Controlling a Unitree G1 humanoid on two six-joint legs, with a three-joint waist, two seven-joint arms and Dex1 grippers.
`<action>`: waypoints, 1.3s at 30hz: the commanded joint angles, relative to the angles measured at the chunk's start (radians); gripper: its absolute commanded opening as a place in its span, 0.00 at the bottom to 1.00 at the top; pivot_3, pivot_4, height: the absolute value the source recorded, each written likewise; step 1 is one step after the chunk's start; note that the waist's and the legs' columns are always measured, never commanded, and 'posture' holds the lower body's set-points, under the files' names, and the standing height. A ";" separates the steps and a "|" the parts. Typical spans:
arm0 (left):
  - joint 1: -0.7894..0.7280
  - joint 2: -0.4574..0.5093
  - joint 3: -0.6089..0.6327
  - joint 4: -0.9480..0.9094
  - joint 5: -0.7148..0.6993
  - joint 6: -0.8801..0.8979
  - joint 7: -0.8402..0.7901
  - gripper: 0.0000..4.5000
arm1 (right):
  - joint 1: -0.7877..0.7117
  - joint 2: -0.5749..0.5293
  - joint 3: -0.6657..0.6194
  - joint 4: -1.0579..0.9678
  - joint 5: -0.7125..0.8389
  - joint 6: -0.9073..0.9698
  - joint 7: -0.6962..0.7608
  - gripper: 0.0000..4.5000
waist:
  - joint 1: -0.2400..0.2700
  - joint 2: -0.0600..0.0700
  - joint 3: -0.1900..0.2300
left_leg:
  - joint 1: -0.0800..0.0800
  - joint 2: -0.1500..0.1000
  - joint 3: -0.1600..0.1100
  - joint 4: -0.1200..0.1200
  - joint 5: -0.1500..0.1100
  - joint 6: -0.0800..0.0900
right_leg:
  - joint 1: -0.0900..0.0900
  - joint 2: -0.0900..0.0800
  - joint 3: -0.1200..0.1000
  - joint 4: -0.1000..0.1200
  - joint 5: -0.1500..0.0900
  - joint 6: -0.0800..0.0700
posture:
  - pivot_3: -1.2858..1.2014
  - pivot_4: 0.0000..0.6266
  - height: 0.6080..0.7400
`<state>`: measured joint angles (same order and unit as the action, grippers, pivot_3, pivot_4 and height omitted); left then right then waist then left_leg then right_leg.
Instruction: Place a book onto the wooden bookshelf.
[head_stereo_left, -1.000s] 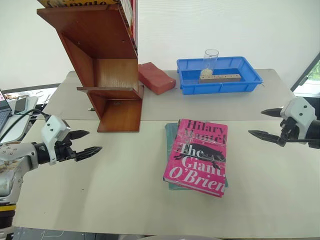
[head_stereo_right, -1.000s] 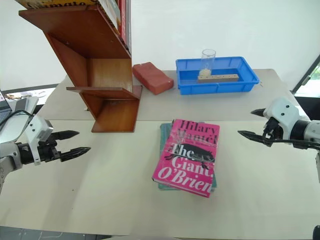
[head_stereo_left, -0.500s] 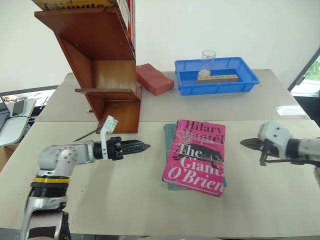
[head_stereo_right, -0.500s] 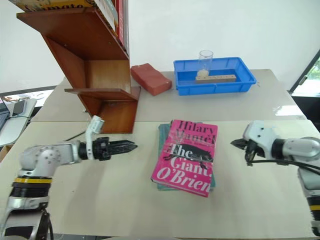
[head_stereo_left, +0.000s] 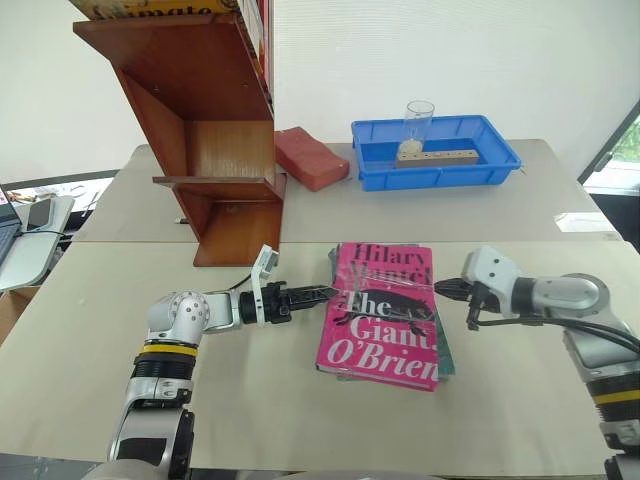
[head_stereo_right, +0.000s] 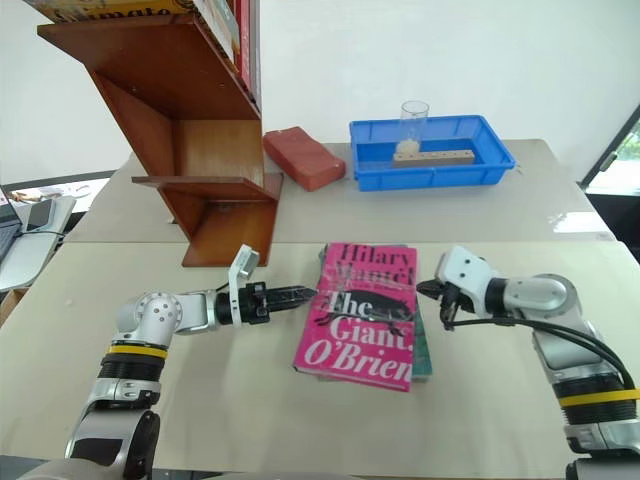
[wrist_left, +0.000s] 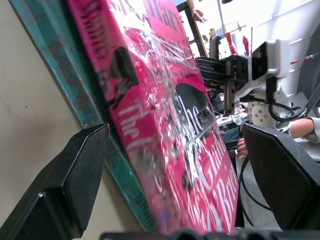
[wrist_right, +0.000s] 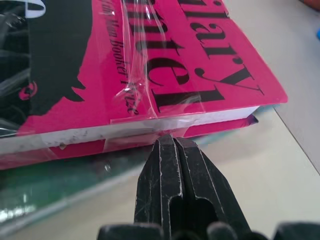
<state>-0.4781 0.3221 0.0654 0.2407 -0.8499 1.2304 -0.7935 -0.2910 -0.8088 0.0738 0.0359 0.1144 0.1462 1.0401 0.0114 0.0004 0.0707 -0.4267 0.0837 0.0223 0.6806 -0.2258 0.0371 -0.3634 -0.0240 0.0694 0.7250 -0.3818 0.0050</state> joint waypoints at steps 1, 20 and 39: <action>0.029 -0.021 0.039 -0.037 -0.029 0.031 0.027 1.00 | -0.046 0.027 0.031 -0.061 0.000 0.019 0.005 0.00 | 0.001 0.000 0.000 | 0.000 0.000 0.000 0.000 0.000 0.000 | 0.000 0.000 0.000 0.000 0.000 0.000 | 0.52 0.24 0.22; 0.108 -0.091 0.201 -0.226 -0.150 0.072 0.163 0.28 | -0.075 0.057 0.037 -0.138 0.024 0.074 0.033 0.00 | 0.001 0.000 0.001 | 0.002 -0.003 -0.008 -0.001 0.000 -0.001 | 0.010 0.000 -0.001 -0.008 0.000 0.000 | 0.52 0.24 0.22; -0.384 0.248 -0.107 -0.519 0.481 -0.936 -0.111 0.16 | -0.009 -0.245 -0.401 -0.488 0.454 0.504 0.077 0.00 | -0.001 0.002 0.018 | 0.002 -0.007 -0.013 -0.010 0.007 -0.012 | 0.016 0.000 0.001 -0.017 0.001 0.001 | 0.52 0.24 0.22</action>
<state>-0.8091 0.5359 -0.0408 -0.3137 -0.4957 0.4740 -0.8850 -0.2611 -1.0403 -0.2787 -0.4087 0.5224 0.6285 1.1367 0.0106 0.0026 0.0886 -0.4242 0.0765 0.0090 0.6699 -0.2187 0.0252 -0.3477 -0.0233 0.0707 0.7074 -0.3804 0.0064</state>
